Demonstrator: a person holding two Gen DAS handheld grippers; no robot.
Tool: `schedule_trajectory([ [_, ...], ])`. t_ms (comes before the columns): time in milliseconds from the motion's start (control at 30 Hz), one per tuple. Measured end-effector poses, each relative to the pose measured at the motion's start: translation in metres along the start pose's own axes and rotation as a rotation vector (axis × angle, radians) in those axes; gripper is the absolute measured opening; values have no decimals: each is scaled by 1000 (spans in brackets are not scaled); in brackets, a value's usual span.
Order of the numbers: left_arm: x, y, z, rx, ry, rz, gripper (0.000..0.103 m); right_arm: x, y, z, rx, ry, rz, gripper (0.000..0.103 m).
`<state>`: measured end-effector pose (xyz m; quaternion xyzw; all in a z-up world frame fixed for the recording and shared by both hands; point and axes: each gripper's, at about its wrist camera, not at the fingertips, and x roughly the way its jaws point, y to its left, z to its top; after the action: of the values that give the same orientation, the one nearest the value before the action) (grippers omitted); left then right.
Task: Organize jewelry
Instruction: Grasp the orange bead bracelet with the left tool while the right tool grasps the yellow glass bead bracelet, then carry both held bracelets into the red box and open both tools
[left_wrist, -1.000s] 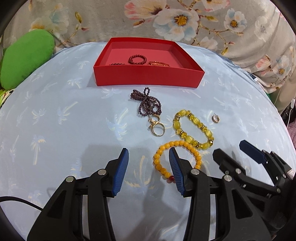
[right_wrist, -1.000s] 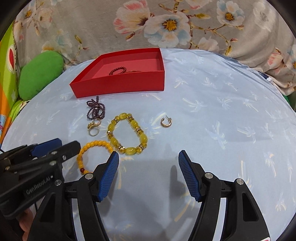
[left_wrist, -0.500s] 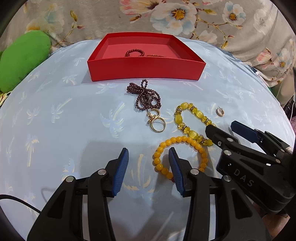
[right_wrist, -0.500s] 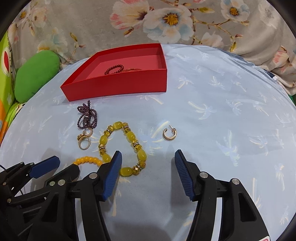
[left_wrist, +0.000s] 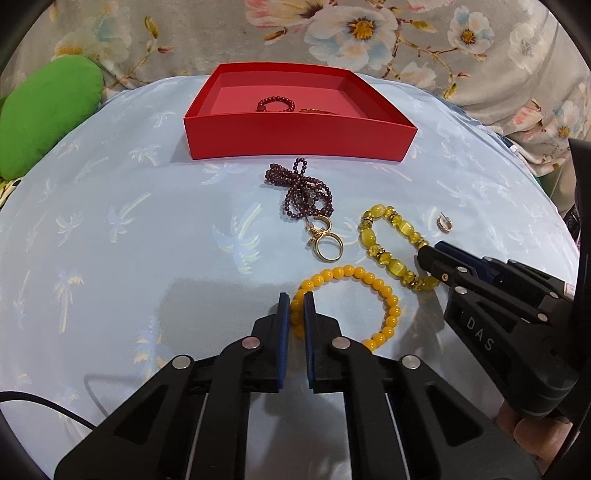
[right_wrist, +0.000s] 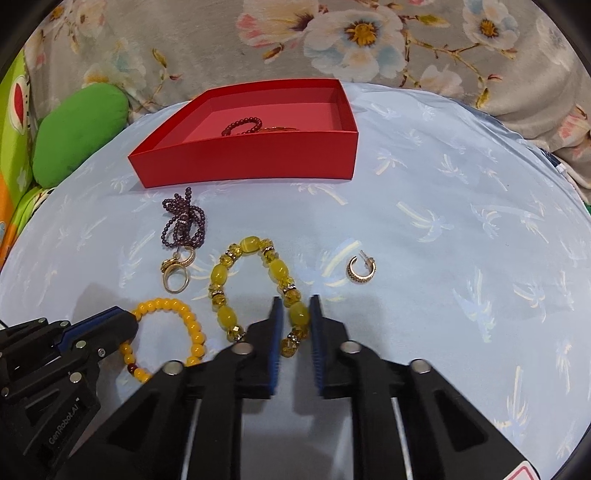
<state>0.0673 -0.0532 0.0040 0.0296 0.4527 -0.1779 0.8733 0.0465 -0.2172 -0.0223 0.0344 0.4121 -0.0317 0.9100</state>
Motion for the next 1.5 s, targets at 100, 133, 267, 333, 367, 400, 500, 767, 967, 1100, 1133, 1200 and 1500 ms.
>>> schedule_trajectory([
  [100,-5,0,1,-6,-1,-11,7,-4,0,-3,4,2,0,10],
  [133,-6,1,1,-9,-2,-15,7,-6,0,-5,7,0,1,10],
  [267,-14,1,3,-16,-12,-26,7,-18,-2,-10,26,-12,14,9],
  [333,-19,1,3,-19,-15,-28,7,-26,-3,-11,34,-23,18,9],
  [367,-21,1,3,-19,-19,-30,7,-30,-3,-12,36,-29,20,9],
  [400,-23,0,4,-19,-23,-32,7,-35,-3,-12,39,-37,23,9],
  [500,-32,-1,5,-19,-32,-40,7,-48,-5,-9,44,-57,25,9],
  [767,-57,-1,25,-13,-78,-62,7,-82,-3,15,30,-122,34,9],
  [967,-68,3,55,7,-136,-39,7,-90,0,48,-1,-169,42,9],
  [1100,-66,9,85,9,-161,-38,7,-82,-1,80,-6,-186,61,9],
  [1133,-65,10,93,9,-168,-40,7,-80,0,87,-10,-189,61,9],
  [1200,-62,12,112,12,-183,-38,7,-72,2,106,-22,-199,54,9],
  [1500,-23,17,199,34,-228,-14,7,-20,11,186,-54,-229,57,9],
])
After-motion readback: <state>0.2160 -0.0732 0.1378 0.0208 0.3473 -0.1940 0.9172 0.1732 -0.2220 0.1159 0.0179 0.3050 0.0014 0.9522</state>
